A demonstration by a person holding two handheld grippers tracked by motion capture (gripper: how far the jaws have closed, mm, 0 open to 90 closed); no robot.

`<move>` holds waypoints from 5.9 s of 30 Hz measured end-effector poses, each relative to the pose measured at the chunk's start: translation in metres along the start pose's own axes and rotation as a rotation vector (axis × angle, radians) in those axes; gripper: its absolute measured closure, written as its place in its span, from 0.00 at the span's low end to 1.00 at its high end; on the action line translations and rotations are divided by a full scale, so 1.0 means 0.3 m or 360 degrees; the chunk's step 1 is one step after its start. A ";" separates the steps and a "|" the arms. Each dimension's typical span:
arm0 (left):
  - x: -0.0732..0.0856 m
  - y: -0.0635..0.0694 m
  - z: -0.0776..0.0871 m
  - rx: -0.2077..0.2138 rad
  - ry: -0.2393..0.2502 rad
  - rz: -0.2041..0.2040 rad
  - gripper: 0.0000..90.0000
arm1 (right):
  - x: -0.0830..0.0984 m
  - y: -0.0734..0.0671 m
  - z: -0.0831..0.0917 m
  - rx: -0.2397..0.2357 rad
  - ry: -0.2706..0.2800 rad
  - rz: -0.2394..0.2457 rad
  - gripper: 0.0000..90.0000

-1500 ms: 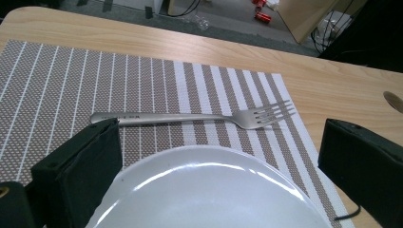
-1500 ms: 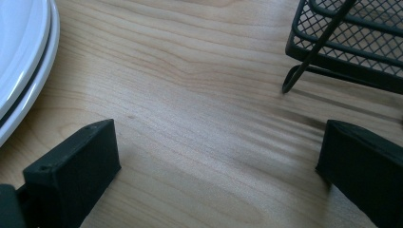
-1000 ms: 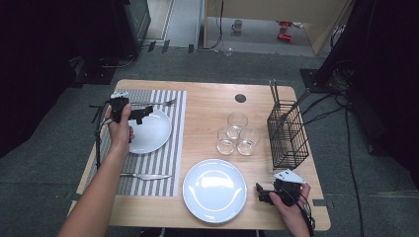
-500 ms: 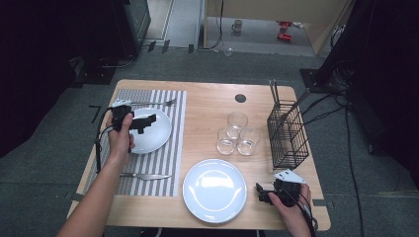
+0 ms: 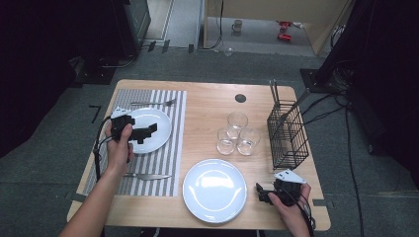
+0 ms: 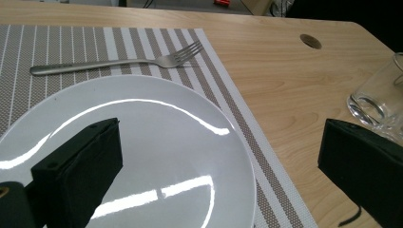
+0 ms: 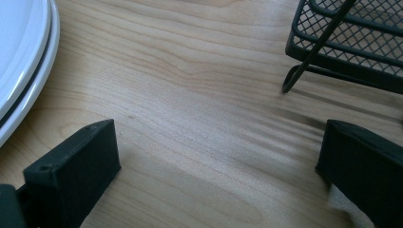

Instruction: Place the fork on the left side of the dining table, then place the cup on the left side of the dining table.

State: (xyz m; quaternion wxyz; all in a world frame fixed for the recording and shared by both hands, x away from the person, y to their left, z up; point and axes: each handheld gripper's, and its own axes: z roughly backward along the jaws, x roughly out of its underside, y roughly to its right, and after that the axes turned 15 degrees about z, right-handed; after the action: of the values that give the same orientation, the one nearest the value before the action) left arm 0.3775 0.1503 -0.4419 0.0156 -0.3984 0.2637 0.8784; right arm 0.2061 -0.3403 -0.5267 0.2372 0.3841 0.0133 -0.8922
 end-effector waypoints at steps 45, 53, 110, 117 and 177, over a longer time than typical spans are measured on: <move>0.227 0.044 0.167 0.0132 -0.0039 -0.0077 0.01 | -0.167 -0.071 0.135 -0.0133 0.0263 0.0086 0.00; 0.273 0.051 0.184 0.0145 -0.0061 -0.0096 0.01 | -0.248 -0.076 0.150 -0.0163 0.0316 0.0110 0.00; 0.424 -0.017 0.215 0.0074 -0.0147 -0.0192 0.01 | -0.557 -0.205 -0.133 -0.0201 0.0408 0.0108 0.68; 0.427 -0.015 0.212 0.0081 -0.0158 -0.0194 0.01 | -0.579 -0.205 -0.181 -0.0166 0.0360 0.0078 0.81; 0.415 0.008 0.206 0.0141 -0.0128 -0.0214 0.01 | -0.599 -0.245 -0.278 -0.0067 0.0245 0.0267 0.18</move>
State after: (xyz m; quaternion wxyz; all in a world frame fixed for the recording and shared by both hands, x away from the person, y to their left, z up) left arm 0.2492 0.1550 -0.4953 0.1027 -0.3784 0.2742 0.8781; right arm 0.3373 -0.1835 -0.4727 0.3175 0.4461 0.0181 -0.8366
